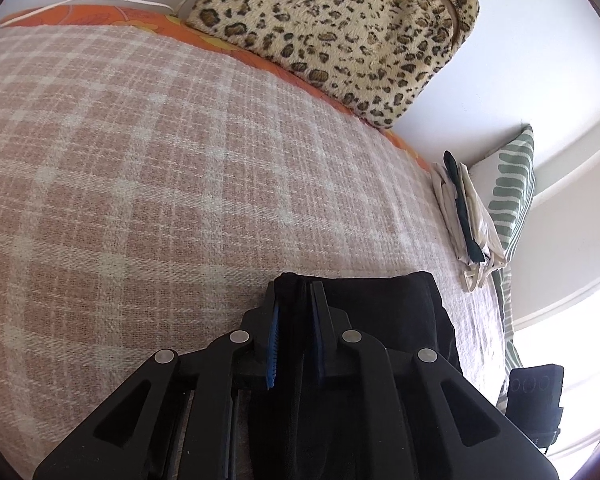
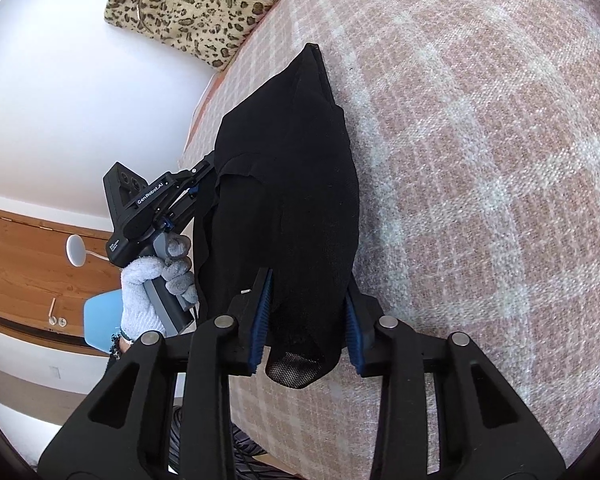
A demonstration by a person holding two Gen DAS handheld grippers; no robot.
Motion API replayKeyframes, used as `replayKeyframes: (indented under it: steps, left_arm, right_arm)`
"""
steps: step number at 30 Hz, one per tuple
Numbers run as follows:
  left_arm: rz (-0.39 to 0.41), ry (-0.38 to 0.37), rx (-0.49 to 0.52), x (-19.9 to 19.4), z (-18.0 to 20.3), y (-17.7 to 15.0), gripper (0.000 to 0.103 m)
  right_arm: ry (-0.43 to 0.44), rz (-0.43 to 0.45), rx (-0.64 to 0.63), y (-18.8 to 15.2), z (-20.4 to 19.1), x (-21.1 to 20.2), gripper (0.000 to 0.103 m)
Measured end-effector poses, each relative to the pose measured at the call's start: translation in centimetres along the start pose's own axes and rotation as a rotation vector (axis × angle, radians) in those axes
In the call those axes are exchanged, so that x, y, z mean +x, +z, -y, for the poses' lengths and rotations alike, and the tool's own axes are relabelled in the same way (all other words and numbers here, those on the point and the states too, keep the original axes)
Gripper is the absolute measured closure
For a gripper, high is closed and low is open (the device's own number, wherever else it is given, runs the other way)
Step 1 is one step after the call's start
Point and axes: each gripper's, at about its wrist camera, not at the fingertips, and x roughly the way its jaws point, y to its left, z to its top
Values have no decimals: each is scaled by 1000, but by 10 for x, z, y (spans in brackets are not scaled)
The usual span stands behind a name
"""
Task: Fold small clothes
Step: 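Lift the folded black shirt off the bedspread with both grippers, then carry the lifted shirt with both grippers toward the stack of white clothes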
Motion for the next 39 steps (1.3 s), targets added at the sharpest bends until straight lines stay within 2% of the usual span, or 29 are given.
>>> replayKeyframes:
  steps: [1,4,8,14,26,32,39]
  left_arm:
    - [3,13,12,0,2,0,98]
    - [31,40,47,-7,8,0,99]
    - [92,97,184,-24,35,1,100]
    - [150,89,249,-41,57,3,100]
    - [212,35,299,-59,100,3,100]
    - [225,-12,314,-49,132,7,100]
    - [205,-68,368,-23,187,15,100]
  right_arm:
    - [-29,-3,-16,0,-3,3,90]
    - [-59,10,-24,-1,-9,3,92]
    - [-130,46,-111,0,-28,-2,93]
    - [-204,97,-228,1,-60,-9,93]
    - [-264,188,-330,6,-86,-43,94]
    - [-305,236,-342,8,-77,-78,94]
    - [-313,302,-297,13,-55,-123,94]
